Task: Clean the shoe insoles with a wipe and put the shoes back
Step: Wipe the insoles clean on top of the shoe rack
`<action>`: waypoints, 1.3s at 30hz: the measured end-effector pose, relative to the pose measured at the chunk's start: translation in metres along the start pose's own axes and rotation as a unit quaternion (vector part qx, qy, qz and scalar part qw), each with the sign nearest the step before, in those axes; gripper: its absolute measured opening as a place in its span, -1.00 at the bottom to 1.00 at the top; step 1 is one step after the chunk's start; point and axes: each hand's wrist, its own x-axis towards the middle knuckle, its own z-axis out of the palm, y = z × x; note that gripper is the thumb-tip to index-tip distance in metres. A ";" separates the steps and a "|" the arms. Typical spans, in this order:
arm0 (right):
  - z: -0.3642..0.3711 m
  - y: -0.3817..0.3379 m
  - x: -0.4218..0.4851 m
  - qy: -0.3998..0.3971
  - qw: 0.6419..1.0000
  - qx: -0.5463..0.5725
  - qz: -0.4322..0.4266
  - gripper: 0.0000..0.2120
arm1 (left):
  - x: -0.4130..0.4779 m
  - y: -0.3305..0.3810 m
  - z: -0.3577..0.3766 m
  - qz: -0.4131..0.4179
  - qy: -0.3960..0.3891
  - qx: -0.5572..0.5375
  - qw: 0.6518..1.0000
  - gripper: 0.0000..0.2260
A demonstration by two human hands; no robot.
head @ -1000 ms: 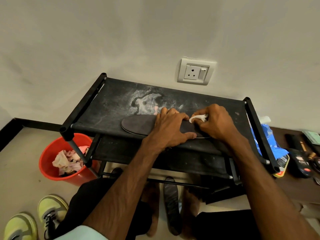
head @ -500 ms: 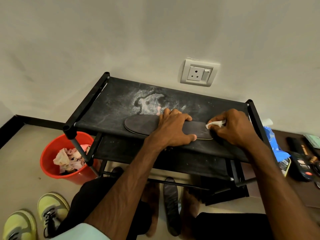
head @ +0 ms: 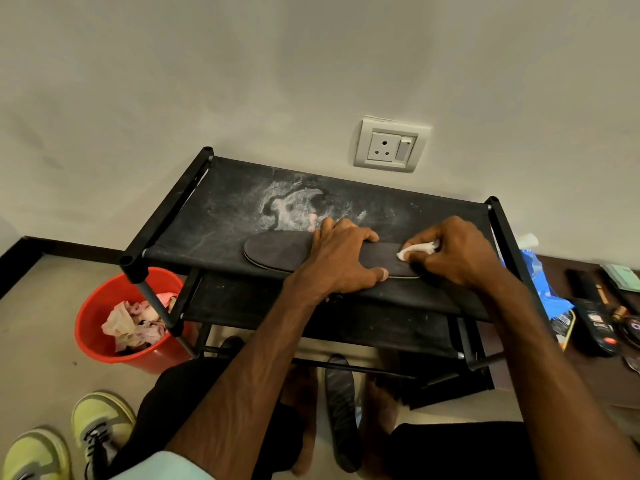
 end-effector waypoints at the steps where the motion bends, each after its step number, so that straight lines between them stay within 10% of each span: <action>1: -0.004 0.006 -0.001 -0.003 1.000 0.008 0.010 -0.89 | 0.000 0.000 0.000 0.000 -0.001 -0.001 1.000 -0.40; 39: 0.021 -0.014 0.004 0.010 0.994 0.049 -0.097 -0.92 | 0.000 0.000 -0.003 -0.003 0.001 0.008 1.000 -0.37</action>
